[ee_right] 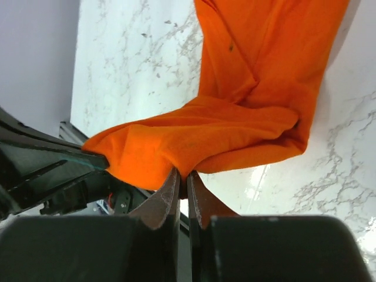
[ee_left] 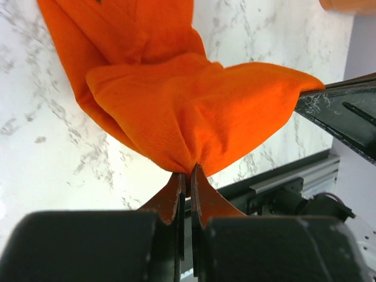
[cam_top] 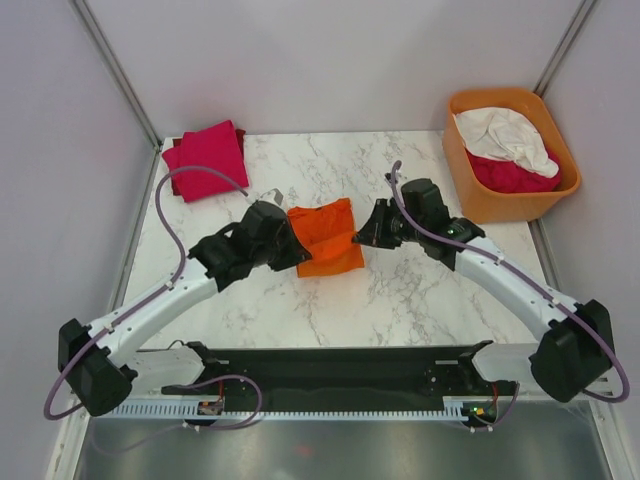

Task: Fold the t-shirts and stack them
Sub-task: Fold the tshirt, then neatly place the folded tshirt to the corner

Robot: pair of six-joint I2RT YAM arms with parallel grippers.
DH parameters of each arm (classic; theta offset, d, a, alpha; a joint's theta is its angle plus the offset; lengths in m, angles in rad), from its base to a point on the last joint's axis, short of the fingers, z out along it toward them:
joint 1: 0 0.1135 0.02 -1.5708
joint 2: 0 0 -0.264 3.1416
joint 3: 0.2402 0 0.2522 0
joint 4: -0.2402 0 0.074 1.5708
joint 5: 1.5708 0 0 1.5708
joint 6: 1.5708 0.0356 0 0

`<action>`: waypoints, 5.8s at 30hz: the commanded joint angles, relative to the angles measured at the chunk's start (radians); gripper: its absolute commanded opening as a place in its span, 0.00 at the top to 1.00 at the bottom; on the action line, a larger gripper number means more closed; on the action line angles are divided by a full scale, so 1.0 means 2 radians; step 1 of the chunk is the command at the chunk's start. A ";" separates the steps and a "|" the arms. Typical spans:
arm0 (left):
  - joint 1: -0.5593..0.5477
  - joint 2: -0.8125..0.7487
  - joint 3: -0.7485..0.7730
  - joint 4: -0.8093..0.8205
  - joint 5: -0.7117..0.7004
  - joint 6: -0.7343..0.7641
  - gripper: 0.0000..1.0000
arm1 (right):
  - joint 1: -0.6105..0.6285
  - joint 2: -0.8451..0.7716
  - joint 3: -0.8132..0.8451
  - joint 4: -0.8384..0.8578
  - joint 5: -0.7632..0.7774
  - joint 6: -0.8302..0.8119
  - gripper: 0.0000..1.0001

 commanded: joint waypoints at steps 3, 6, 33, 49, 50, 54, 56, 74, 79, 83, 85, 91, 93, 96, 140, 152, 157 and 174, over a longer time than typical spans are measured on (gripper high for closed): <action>0.060 0.046 0.056 -0.028 0.006 0.066 0.98 | -0.006 0.070 0.061 -0.022 0.023 -0.030 1.00; 0.089 0.076 0.071 -0.027 0.019 0.083 0.98 | -0.010 0.100 0.086 -0.022 0.025 -0.034 1.00; 0.267 0.508 0.417 -0.010 0.162 0.141 0.00 | -0.100 0.455 0.429 -0.044 0.097 -0.022 0.02; 0.248 0.347 0.195 0.166 0.253 0.139 0.30 | -0.088 0.390 0.233 0.204 -0.148 0.034 1.00; 0.248 0.354 0.189 0.179 0.269 0.136 0.29 | -0.088 0.413 0.232 0.217 -0.156 0.045 1.00; 0.248 0.387 0.157 0.234 0.310 0.120 0.29 | -0.092 0.458 0.217 0.260 -0.182 0.081 1.00; 0.248 0.410 0.147 0.259 0.322 0.117 0.29 | -0.096 0.483 0.213 0.287 -0.188 0.094 1.00; 0.259 0.396 0.177 0.205 0.270 0.128 0.00 | -0.105 0.511 0.275 0.315 -0.255 0.108 0.69; 0.267 0.362 0.214 0.121 0.195 0.176 0.03 | -0.105 0.461 0.310 0.252 -0.244 0.071 0.20; 0.267 0.353 0.187 0.111 0.167 0.189 0.06 | -0.105 0.408 0.296 0.229 -0.235 0.053 0.18; 0.267 0.356 0.170 0.111 0.162 0.191 0.05 | -0.105 0.385 0.276 0.224 -0.231 0.050 0.18; 0.266 0.372 0.128 0.125 0.155 0.189 0.00 | -0.106 0.335 0.233 0.216 -0.230 0.041 0.18; 0.264 0.374 0.119 0.133 0.146 0.184 0.00 | -0.108 0.328 0.226 0.212 -0.231 0.039 0.18; 0.264 0.384 0.109 0.156 0.164 0.179 0.00 | -0.109 0.316 0.222 0.205 -0.231 0.033 0.18; 0.321 0.450 0.346 0.102 0.237 0.245 0.98 | -0.128 0.284 0.184 0.202 -0.239 0.023 0.18; 0.408 0.554 0.574 0.012 0.289 0.228 0.98 | -0.128 0.280 0.178 0.215 -0.241 0.029 0.18; 0.439 0.594 0.644 0.001 0.298 0.227 0.98 | -0.128 0.285 0.177 0.221 -0.241 0.034 0.18; 0.541 0.657 0.777 -0.001 0.365 0.239 0.98 | -0.128 0.302 0.172 0.247 -0.245 0.054 0.18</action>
